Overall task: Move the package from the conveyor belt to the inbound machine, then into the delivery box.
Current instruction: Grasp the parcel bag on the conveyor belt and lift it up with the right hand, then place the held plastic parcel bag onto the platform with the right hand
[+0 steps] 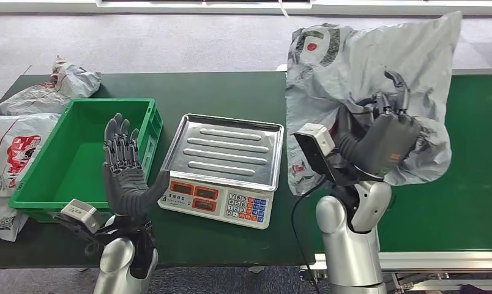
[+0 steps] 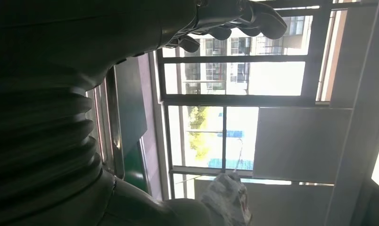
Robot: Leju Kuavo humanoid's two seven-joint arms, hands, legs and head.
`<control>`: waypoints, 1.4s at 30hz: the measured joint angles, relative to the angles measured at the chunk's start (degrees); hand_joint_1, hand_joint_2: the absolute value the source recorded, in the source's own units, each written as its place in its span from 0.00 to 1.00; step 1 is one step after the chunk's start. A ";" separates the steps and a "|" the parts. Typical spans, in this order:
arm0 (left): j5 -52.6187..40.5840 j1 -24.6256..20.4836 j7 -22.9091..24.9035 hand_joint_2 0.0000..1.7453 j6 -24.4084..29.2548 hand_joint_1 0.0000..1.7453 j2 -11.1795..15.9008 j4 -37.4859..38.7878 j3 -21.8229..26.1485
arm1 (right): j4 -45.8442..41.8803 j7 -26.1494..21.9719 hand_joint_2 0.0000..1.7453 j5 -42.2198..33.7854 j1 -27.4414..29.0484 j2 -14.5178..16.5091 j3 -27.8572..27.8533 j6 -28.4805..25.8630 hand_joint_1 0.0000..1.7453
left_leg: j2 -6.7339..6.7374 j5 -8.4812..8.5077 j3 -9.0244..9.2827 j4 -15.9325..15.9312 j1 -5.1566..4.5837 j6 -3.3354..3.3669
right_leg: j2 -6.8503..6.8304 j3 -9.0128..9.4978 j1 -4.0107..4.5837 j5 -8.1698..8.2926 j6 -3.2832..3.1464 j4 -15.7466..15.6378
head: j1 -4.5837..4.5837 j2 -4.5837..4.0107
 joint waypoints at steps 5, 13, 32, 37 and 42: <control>3.32 -1.77 -1.57 1.00 0.63 0.00 -0.26 1.65 0.00 | 17.85 2.10 1.00 -2.33 -11.56 1.04 9.64 2.09 1.00 | 0.04 0.22 -0.03 0.00 0.03 -0.13 | 0.06 -0.18 0.05 0.14 -0.14 0.07 | -0.01 0.00; 4.26 -2.47 -1.76 1.00 0.74 0.00 -0.33 2.67 0.00 | 32.74 2.23 1.00 -4.29 -18.93 1.70 14.98 0.85 1.00 | -0.19 0.30 -0.18 0.00 0.06 -0.14 | -0.13 -0.21 0.07 0.15 -0.14 0.09 | -0.01 0.00; 6.64 -2.26 -3.88 1.00 7.32 0.00 -0.22 -3.64 0.07 | 50.80 5.15 0.00 -25.99 -26.43 2.20 35.30 8.51 0.00 | -0.20 0.30 -0.25 0.00 0.09 -0.15 | -0.13 -0.28 0.09 0.16 -0.17 0.10 | -0.01 0.00; 6.24 -1.73 -3.88 1.00 7.78 0.00 -0.09 -4.95 0.41 | 51.67 2.35 0.00 -32.21 -26.67 2.20 36.82 13.30 0.00 | -0.20 0.31 -0.24 0.00 0.08 -0.15 | -0.14 -0.28 0.09 0.17 -0.17 0.10 | -0.02 0.00; 6.23 -1.56 -3.88 1.00 7.80 0.00 -0.09 -5.24 0.63 | 51.89 2.27 0.00 -32.49 -26.73 2.20 37.11 13.54 0.00 | -0.19 0.31 -0.24 0.00 0.08 -0.15 | -0.13 -0.28 0.09 0.17 -0.17 0.10 | -0.02 0.00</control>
